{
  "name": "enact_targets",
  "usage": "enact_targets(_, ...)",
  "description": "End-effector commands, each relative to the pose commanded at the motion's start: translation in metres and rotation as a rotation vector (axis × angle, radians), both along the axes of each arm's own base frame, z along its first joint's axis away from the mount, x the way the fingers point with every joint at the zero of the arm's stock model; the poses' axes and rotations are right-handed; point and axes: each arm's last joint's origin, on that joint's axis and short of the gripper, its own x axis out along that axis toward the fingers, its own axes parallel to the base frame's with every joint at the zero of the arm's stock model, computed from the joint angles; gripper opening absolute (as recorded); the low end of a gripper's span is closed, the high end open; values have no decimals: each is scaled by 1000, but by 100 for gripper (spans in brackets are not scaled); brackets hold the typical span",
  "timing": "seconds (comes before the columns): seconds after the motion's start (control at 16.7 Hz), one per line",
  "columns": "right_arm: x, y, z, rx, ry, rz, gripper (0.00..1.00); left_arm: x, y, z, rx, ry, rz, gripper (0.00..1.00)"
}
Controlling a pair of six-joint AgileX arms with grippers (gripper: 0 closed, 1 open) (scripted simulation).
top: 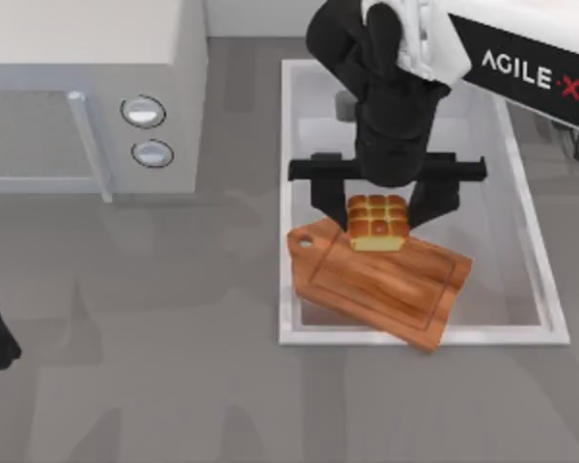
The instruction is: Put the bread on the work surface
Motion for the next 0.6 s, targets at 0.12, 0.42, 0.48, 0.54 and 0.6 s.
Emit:
enact_targets(0.12, 0, 0, -4, 0, -1, -1, 0, 0, 0, 0, 0, 0, 0, 100)
enact_targets(0.42, 0, 1, -19, -2, 1, 3, 0, 0, 0, 0, 0, 0, 0, 100)
enact_targets(0.48, 0, 1, -22, -2, 2, 3, 0, 0, 0, 0, 0, 0, 0, 100)
enact_targets(0.54, 0, 1, -24, -2, 2, 3, 0, 0, 0, 0, 0, 0, 0, 100)
enact_targets(0.6, 0, 1, -26, -2, 0, 3, 0, 0, 0, 0, 0, 0, 0, 100)
